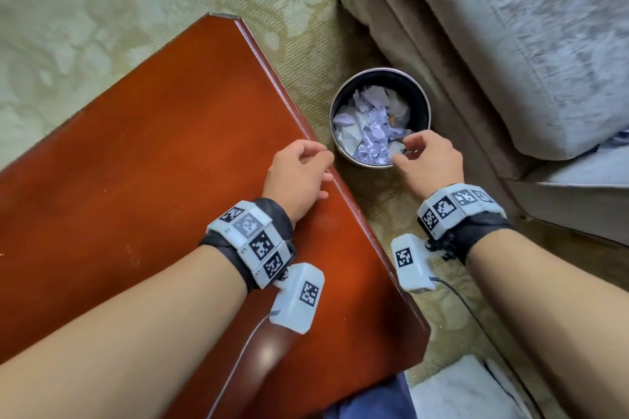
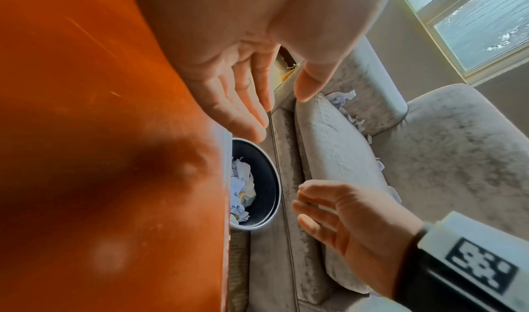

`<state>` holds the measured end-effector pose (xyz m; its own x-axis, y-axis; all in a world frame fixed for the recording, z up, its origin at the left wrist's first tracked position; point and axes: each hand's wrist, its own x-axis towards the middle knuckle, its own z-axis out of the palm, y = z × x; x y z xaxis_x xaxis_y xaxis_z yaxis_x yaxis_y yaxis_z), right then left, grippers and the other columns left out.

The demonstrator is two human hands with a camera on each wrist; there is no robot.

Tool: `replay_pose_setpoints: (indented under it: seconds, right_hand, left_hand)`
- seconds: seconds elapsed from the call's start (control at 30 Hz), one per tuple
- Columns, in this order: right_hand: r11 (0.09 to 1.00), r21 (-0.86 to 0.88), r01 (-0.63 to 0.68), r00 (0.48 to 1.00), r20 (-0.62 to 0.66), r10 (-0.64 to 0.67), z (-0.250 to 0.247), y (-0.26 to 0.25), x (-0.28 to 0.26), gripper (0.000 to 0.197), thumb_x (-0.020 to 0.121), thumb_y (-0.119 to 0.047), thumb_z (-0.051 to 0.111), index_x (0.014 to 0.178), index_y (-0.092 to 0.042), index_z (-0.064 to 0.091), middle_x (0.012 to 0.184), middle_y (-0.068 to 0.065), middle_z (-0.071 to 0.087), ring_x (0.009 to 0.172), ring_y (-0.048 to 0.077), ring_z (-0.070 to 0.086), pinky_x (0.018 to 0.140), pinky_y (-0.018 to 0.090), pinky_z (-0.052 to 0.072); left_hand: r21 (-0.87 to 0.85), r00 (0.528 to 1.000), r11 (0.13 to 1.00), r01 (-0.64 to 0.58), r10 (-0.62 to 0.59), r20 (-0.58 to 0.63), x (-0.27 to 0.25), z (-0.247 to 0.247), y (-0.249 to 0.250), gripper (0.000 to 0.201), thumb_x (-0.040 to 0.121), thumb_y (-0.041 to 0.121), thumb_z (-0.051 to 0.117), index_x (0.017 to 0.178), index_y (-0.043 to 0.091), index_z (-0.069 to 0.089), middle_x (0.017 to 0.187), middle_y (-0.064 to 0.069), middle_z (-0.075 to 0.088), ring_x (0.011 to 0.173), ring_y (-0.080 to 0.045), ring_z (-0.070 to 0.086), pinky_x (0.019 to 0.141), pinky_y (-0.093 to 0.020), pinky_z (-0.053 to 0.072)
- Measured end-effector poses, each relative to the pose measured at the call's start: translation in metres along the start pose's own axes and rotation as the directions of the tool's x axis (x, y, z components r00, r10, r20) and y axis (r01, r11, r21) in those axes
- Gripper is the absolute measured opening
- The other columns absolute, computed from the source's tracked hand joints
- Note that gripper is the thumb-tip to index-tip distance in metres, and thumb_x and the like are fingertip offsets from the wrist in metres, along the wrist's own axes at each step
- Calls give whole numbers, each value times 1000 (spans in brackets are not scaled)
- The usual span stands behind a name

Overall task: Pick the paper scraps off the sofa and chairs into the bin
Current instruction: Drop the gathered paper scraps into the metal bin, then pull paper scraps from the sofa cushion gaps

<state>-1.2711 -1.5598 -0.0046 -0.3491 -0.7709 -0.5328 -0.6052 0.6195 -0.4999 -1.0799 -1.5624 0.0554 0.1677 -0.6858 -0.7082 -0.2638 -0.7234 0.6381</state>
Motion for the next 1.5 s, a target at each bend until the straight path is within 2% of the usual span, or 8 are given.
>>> replay_pose_setpoints:
  seconds: [0.3,0.53,0.7,0.83,1.0,1.13,1.3,1.5]
  right_hand:
    - [996,-87,-18,1000,10,19,-21,29,-101,20,81,-27,66,101,-21,69,101,-3,70,100,21,63,90,30,47]
    - [993,-66,-97,994,-51,93,-28,65,-232,14,83,-24,65,96,-22,68,94,-4,69,96,19,63,83,21,41]
    - [980,91,-176,966,-174,190,-16,104,-348,7,80,-23,66,86,-23,68,89,-4,71,90,19,65,88,29,49]
    - [950,180,-256,934,-206,291,-7,149,-449,5,81,-22,64,85,-21,67,81,-8,68,85,16,65,80,24,48]
    - [868,336,-365,860,-236,453,9,217,-552,5,84,-24,63,88,-25,66,83,-9,66,84,13,62,78,21,46]
    - [778,490,-394,769,-287,571,41,272,-618,4,84,-21,64,84,-25,65,79,-10,65,81,14,63,80,22,48]
    - [625,650,-433,636,-272,722,105,332,-707,7,83,-19,64,87,-20,69,81,-9,68,78,12,65,73,16,45]
    - [428,768,-476,483,-179,857,172,385,-819,9,82,-19,63,86,-23,70,83,-5,72,81,17,67,78,29,54]
  left_hand:
    - [139,995,985,-99,96,28,-74,-43,-25,11,92,19,59,99,20,68,96,-2,72,79,-11,71,65,-32,61]
    - [343,965,916,-210,138,221,-148,-57,-77,16,79,34,56,88,28,67,80,4,73,80,-16,71,78,-43,61]
    - [476,911,812,-338,156,381,-214,-57,-132,8,81,30,60,84,30,67,83,9,72,79,-12,72,80,-43,60]
    - [579,837,664,-474,136,529,-276,-43,-164,9,81,34,59,85,31,66,87,6,73,87,-23,70,84,-42,58]
    - [566,696,489,-664,127,707,-347,-9,-207,11,89,31,60,96,28,67,93,5,74,89,-17,69,84,-38,57]
    - [541,597,364,-758,54,800,-387,26,-267,13,89,25,58,99,25,67,90,6,72,86,-17,69,79,-37,59]
    - [514,507,180,-839,-83,858,-437,51,-360,14,93,26,59,104,23,67,90,5,70,76,-15,66,65,-25,52]
    - [392,378,11,-920,-244,893,-509,59,-456,11,92,25,59,100,27,65,90,5,69,81,-19,68,71,-32,56]
